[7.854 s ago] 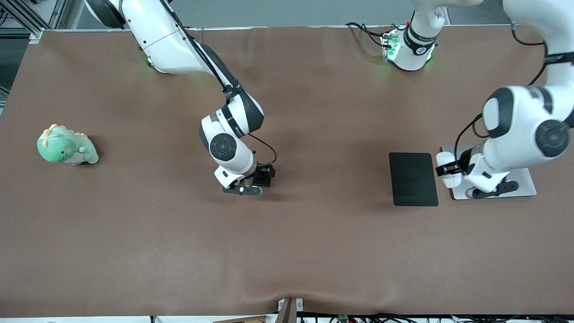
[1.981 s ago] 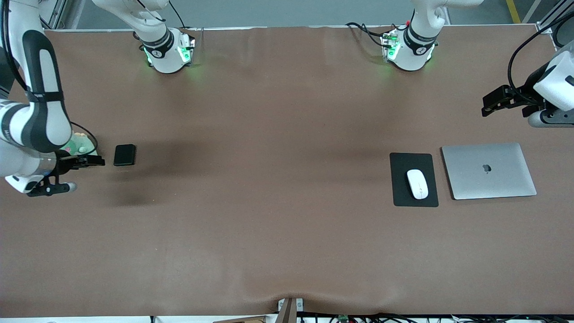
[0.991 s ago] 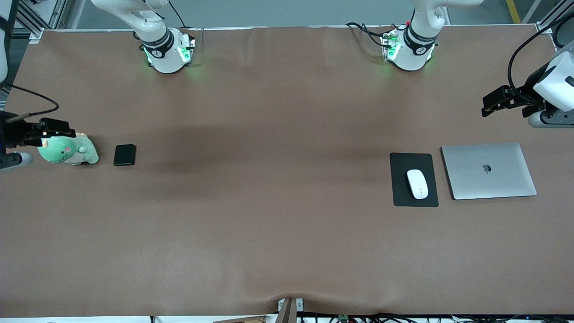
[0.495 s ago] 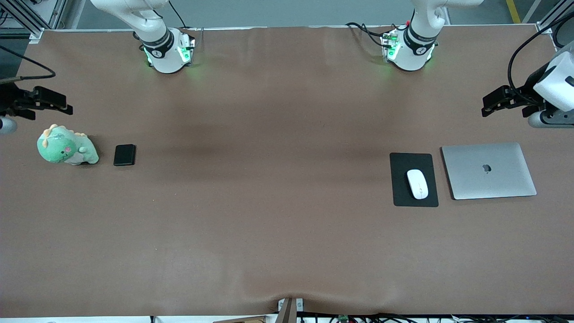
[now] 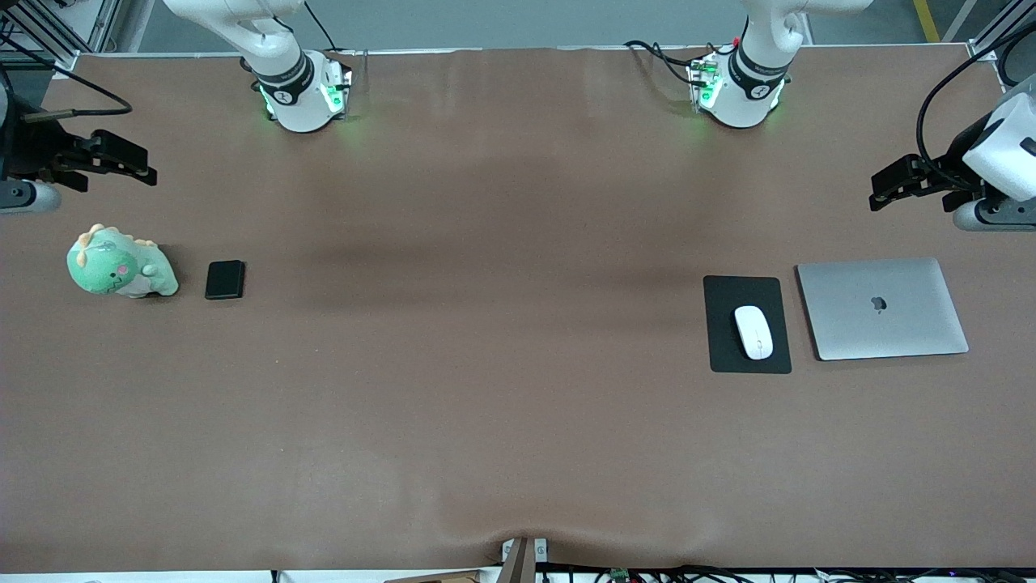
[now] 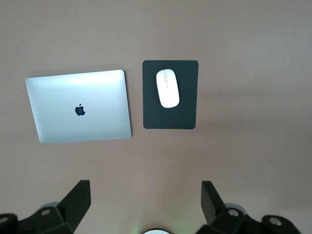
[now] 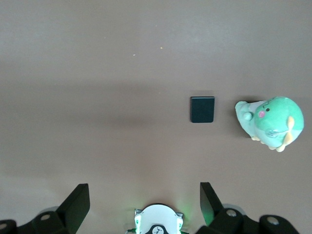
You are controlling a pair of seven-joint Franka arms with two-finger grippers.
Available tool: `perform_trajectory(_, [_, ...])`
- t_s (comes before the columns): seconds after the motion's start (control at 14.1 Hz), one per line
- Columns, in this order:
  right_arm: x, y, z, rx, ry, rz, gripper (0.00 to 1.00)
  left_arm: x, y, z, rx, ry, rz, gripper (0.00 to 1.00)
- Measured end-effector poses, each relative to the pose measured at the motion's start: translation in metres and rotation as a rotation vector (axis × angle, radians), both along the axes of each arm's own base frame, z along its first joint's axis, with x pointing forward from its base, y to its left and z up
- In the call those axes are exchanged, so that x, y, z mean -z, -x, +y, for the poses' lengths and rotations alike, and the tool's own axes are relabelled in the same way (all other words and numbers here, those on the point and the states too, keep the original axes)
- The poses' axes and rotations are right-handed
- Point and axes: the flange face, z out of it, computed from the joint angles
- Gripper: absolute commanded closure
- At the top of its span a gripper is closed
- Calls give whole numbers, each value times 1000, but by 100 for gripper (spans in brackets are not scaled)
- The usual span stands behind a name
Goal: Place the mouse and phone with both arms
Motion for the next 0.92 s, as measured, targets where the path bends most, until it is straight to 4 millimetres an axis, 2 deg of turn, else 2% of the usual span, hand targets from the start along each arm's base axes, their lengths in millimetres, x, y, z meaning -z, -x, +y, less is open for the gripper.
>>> perform_trajectory(0.21, [-10,0,-2,-6,16,-23,0,0,0,0,0,0,-1,0])
perform_trajectory(0.57, [-11,0,-13,14,19,-26,0,0,0,0,0,0,-1,0])
perform_trajectory(0.92, [-15,-1,-8,5,19,-38,0,0,0,0,0,0,-2,0])
